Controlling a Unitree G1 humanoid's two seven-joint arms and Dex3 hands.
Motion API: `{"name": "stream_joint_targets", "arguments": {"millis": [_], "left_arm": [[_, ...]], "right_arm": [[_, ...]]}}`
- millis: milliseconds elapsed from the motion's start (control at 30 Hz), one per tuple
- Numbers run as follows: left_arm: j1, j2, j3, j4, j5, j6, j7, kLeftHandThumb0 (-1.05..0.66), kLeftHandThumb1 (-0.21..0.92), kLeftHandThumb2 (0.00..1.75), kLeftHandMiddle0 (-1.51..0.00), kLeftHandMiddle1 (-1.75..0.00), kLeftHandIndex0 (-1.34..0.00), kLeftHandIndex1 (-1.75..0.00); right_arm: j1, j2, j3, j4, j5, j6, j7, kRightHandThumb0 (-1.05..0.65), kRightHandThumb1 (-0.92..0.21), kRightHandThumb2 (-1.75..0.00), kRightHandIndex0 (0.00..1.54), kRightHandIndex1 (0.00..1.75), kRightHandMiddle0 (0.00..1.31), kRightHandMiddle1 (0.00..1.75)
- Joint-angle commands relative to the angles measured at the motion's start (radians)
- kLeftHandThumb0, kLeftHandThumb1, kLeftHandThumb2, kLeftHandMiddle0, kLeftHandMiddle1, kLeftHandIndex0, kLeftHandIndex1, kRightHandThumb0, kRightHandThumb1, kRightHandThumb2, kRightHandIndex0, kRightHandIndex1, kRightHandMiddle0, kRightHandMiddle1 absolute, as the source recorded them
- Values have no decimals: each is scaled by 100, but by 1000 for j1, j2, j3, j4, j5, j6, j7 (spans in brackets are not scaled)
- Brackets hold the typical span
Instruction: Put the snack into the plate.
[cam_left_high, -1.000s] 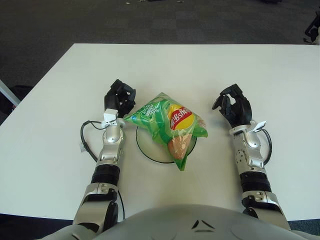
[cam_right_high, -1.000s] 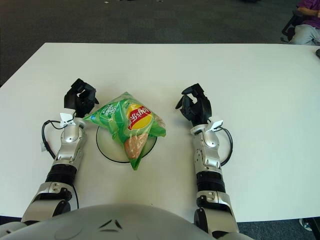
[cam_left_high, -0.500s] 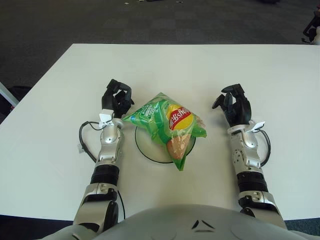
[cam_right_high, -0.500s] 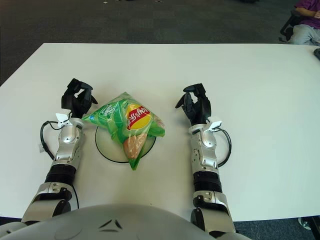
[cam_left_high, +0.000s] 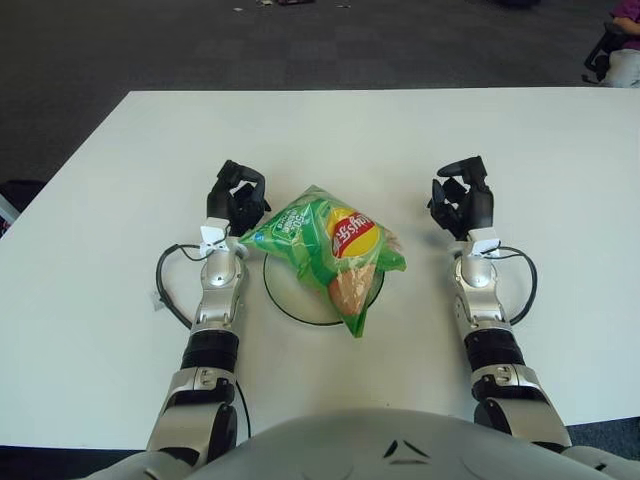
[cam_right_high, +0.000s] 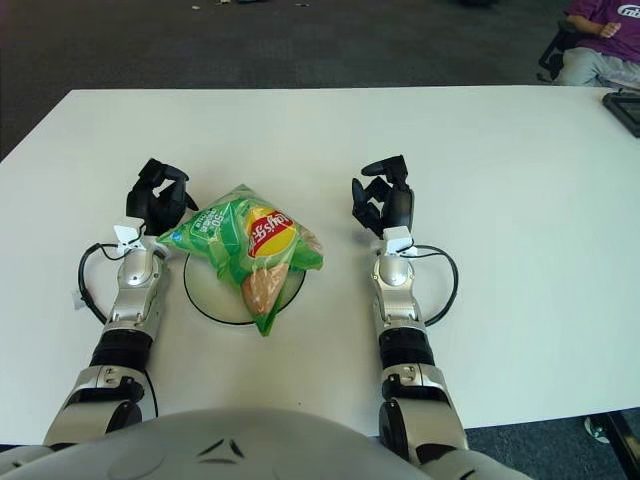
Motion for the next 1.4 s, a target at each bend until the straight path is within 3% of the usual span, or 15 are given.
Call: {"name": "stream_joint_targets", "arguments": {"millis": [0,333,500,833,1367], "left_arm": [[19,-11,-4,-8,-6,23,-8,-22,92,36,-94,-175,-50,-175],[23,-12,-3,-24,3,41,-7,-22,92,36,-93,-175,-50,-175],[25,-12,-3,-28,10,47,-3,-21,92,36,-93,-175,-50,-175],[28,-13,-4,-37,17,55,1,-21,92,36,-93,-175,-50,-175],[35,-13,-6,-59,35,83,6,-21,92,35,-92,-175,-51,-175]], "right_arm": [[70,14,20,96,-27,-29,-19,-36,-84,-62,80,175,26,175],[61,-59,88,156,-209,-68,-175,-36,-83,-63,81,175,26,175],[50,-82,112,191,-233,-99,-213,-36,-83,-63,82,175,26,175],[39,-62,102,215,-107,-119,-126,-36,-83,-63,83,175,26,175],[38,-31,51,149,98,-4,55,-37,-77,-72,84,175,30,175]]}}
